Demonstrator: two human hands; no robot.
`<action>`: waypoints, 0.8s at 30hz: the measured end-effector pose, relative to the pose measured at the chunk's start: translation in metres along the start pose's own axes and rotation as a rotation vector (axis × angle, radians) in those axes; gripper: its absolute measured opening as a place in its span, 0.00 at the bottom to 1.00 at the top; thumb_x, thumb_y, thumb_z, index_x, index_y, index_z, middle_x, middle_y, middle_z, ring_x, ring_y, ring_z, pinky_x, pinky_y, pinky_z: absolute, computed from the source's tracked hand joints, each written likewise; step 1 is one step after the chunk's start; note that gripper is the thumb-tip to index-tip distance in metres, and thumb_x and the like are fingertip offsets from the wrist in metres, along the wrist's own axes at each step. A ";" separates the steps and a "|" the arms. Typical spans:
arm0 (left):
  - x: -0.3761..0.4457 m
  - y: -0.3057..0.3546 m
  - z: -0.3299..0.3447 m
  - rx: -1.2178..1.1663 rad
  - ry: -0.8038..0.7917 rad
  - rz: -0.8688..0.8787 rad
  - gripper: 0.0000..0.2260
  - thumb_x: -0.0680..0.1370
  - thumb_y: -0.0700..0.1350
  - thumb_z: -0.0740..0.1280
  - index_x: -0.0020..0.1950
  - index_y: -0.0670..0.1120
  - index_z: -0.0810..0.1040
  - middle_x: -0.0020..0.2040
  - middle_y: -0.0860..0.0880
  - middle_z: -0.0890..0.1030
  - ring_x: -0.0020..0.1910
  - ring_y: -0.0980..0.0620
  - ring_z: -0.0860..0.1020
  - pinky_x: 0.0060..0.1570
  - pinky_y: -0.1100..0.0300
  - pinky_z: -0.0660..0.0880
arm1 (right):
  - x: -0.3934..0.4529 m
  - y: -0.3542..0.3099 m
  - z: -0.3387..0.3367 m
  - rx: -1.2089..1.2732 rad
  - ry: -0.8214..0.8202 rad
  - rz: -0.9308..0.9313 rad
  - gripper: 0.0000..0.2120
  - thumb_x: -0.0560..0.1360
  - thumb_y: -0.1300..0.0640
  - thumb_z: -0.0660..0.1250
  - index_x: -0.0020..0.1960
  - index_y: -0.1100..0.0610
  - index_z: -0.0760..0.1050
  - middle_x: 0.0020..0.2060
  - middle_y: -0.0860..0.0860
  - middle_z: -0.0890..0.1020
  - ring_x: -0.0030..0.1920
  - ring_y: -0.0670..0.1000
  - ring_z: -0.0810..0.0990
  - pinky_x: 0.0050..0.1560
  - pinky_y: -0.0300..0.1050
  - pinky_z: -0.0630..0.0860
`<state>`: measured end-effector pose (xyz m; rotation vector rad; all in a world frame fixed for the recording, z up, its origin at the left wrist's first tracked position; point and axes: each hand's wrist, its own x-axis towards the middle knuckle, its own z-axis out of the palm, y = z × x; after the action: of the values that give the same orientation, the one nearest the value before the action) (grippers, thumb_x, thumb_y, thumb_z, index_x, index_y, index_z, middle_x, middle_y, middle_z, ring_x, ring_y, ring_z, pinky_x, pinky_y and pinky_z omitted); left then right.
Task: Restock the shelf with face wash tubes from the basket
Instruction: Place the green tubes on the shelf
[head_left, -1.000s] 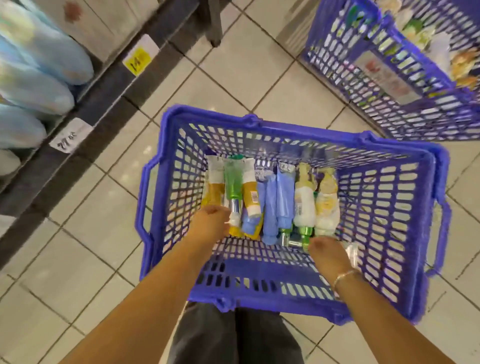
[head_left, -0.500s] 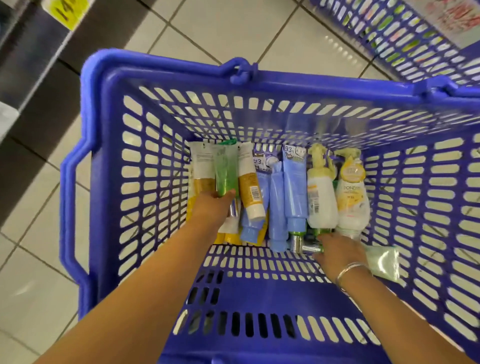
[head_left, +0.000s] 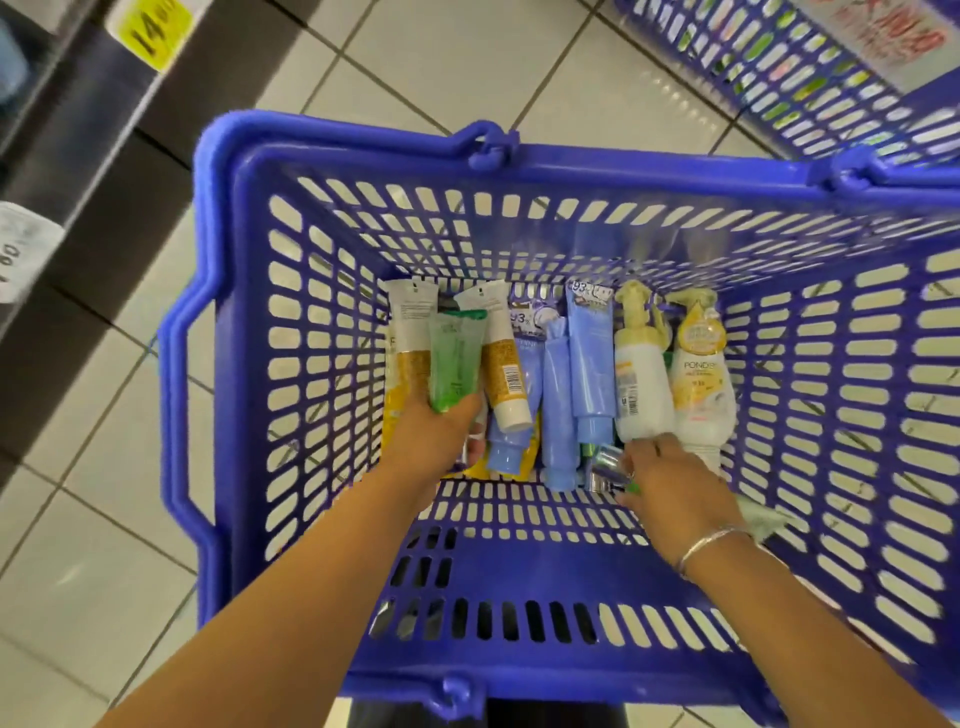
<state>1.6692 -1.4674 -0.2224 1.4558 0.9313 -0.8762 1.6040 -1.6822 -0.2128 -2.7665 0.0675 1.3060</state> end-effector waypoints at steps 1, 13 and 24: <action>-0.008 0.000 -0.001 0.018 0.005 0.023 0.06 0.77 0.40 0.62 0.51 0.50 0.71 0.35 0.48 0.76 0.22 0.57 0.73 0.22 0.66 0.72 | -0.004 -0.004 -0.007 0.050 0.035 -0.033 0.19 0.76 0.50 0.63 0.63 0.55 0.65 0.60 0.54 0.70 0.56 0.55 0.75 0.53 0.46 0.73; -0.133 0.052 -0.016 -0.147 0.055 0.173 0.17 0.77 0.54 0.61 0.61 0.45 0.70 0.35 0.51 0.76 0.23 0.59 0.74 0.24 0.64 0.72 | -0.073 -0.051 -0.120 1.303 0.382 0.169 0.13 0.74 0.56 0.66 0.52 0.65 0.70 0.41 0.58 0.72 0.35 0.49 0.72 0.35 0.41 0.73; -0.299 0.132 -0.071 -0.521 0.058 0.353 0.08 0.74 0.51 0.65 0.52 0.51 0.75 0.42 0.50 0.83 0.39 0.49 0.81 0.44 0.51 0.78 | -0.192 -0.100 -0.260 1.808 0.294 0.087 0.08 0.73 0.60 0.67 0.40 0.51 0.70 0.35 0.49 0.75 0.34 0.46 0.73 0.28 0.39 0.69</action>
<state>1.6686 -1.4235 0.1093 1.1425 0.8315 -0.2990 1.6896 -1.6057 0.1054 -1.2662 0.8566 0.2856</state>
